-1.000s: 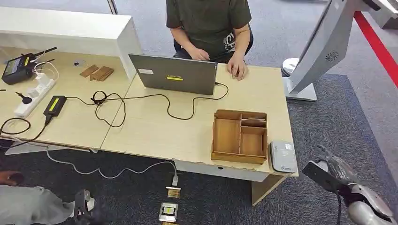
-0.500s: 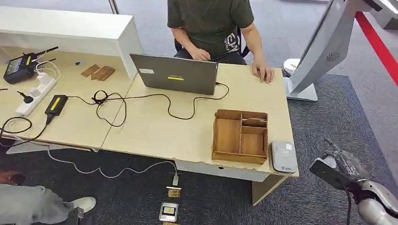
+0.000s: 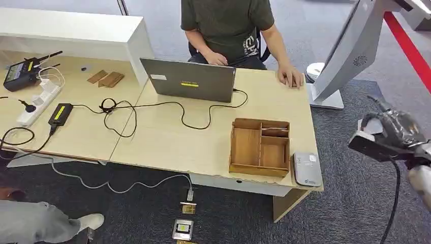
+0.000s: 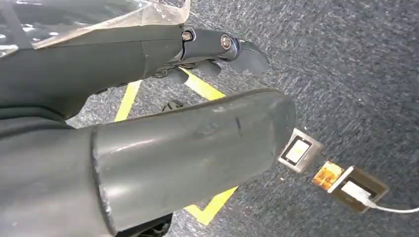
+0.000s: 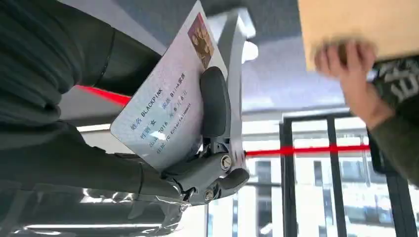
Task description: Pass the card to the sensor for recognition and then transmit it.
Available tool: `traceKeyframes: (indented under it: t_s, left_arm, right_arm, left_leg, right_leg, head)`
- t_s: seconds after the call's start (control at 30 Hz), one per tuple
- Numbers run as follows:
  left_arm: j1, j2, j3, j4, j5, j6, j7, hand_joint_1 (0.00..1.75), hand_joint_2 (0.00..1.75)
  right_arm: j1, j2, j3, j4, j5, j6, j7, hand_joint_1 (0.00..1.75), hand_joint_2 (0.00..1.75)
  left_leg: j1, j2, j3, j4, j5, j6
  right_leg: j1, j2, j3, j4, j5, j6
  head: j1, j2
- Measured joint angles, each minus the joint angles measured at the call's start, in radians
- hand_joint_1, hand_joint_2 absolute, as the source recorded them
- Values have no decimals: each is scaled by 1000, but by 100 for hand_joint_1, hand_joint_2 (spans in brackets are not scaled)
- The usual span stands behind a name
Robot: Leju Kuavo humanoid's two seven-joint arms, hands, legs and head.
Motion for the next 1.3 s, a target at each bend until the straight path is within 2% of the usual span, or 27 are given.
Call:
traceKeyframes:
  t_s: [0.1,0.2,0.27,0.43,0.57,0.77,0.9,1.0,1.3]
  left_arm:
    - [2,-3,-1,1,-2,9,10,0,0]
    - [0,-7,-3,1,-4,13,13,0,0]
    - [0,-10,-7,1,-9,8,6,0,0]
    - [-3,-15,-20,1,-24,-2,-10,0,0]
    - [-2,-18,-31,1,-33,-11,-37,0,0]
    - [-2,-19,-34,1,-32,-26,-79,0,0]
    - [0,-17,-40,2,-38,-45,-101,0,0]
    - [-1,-12,-50,2,-56,-77,-125,0,0]
    - [-61,3,-77,2,-88,-94,-155,0,0]
  right_arm:
    - [-147,22,10,45,35,16,-42,175,175]
    - [-262,77,29,96,42,15,-63,175,175]
    - [-301,128,46,124,43,4,-73,175,175]
    - [-313,268,102,189,46,-42,-74,175,175]
    - [-306,373,140,236,37,-48,-77,175,175]
    - [-283,491,175,292,31,-55,-71,175,175]
    - [-280,540,190,329,34,-54,-50,175,175]
    - [-280,558,199,349,34,-53,-27,175,175]
    - [-280,564,214,385,34,-52,-11,175,175]
  left_leg:
    - [0,0,-2,0,1,-1]
    - [1,0,-1,0,1,-1]
    - [1,-1,-1,0,1,-2]
    - [3,-1,-1,0,1,-2]
    - [5,-1,-1,0,2,-3]
    - [5,-1,-1,0,2,-3]
    - [5,-1,-1,0,2,-3]
    - [5,-1,0,0,2,-3]
    - [5,-1,0,0,2,-3]
  right_leg:
    - [0,0,-1,1,0,0]
    - [1,0,-1,1,0,0]
    - [3,0,0,1,0,0]
    - [4,0,0,1,0,-1]
    - [5,0,-1,1,0,-1]
    - [5,0,-1,0,0,-1]
    - [5,0,-1,0,0,-1]
    - [5,0,-1,0,0,-1]
    - [5,0,-1,0,2,-3]
  head:
    - [-1,0]
    - [0,0]
    - [0,0]
    - [0,0]
    - [-1,0]
    - [0,0]
    - [0,0]
    - [0,0]
    - [0,0]
